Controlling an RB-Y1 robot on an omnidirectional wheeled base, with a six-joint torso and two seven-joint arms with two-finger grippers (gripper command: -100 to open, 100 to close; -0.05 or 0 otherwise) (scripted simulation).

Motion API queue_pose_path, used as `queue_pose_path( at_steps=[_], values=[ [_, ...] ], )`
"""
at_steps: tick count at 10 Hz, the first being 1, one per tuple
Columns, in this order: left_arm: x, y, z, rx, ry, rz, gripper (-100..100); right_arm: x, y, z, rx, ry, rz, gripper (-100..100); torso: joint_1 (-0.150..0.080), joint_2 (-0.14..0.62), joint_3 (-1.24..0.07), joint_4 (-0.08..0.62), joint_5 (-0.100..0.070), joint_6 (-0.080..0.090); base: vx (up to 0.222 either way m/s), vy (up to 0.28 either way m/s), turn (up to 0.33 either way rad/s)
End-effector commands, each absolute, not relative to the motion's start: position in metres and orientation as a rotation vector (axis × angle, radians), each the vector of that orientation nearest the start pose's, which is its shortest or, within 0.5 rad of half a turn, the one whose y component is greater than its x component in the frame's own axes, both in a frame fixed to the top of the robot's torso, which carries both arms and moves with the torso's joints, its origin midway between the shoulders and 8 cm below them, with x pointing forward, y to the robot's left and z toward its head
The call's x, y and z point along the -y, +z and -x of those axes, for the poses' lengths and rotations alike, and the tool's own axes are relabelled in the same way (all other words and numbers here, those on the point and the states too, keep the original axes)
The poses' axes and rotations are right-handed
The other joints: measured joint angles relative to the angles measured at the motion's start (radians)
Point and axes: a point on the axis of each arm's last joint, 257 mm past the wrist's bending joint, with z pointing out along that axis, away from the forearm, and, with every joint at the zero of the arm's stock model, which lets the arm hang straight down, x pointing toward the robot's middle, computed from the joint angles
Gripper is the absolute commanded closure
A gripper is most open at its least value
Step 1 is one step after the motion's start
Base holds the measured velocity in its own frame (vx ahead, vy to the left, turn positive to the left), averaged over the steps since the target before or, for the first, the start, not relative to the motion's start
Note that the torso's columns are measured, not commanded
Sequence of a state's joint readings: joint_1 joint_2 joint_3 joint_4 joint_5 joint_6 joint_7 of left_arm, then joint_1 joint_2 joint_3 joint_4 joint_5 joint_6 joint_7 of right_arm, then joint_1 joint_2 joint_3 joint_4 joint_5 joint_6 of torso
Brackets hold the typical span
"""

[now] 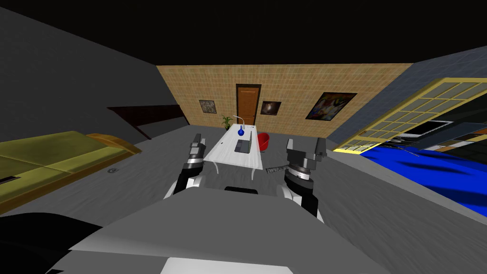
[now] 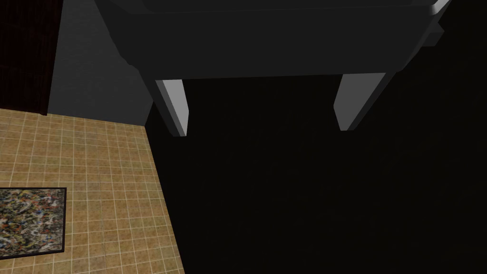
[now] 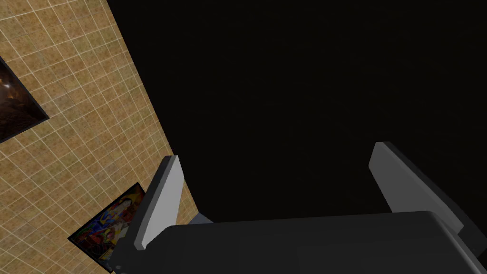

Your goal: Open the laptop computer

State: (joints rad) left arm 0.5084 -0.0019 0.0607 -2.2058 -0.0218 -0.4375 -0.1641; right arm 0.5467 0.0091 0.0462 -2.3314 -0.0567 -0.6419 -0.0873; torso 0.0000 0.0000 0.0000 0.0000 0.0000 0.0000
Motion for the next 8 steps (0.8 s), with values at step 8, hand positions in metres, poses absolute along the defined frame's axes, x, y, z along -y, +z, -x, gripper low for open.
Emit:
queue_pose_path(
  at_steps=[8],
  values=[
    [-0.3064,-0.0236,-0.3617,-0.761,-1.04,0.685,0,0.2731,0.0573,-0.3049,-0.438,1.478,-0.61,0,0.0,0.544,-1.087,0.544,0.0,0.0,0.0,0.0,0.0]
  ],
)
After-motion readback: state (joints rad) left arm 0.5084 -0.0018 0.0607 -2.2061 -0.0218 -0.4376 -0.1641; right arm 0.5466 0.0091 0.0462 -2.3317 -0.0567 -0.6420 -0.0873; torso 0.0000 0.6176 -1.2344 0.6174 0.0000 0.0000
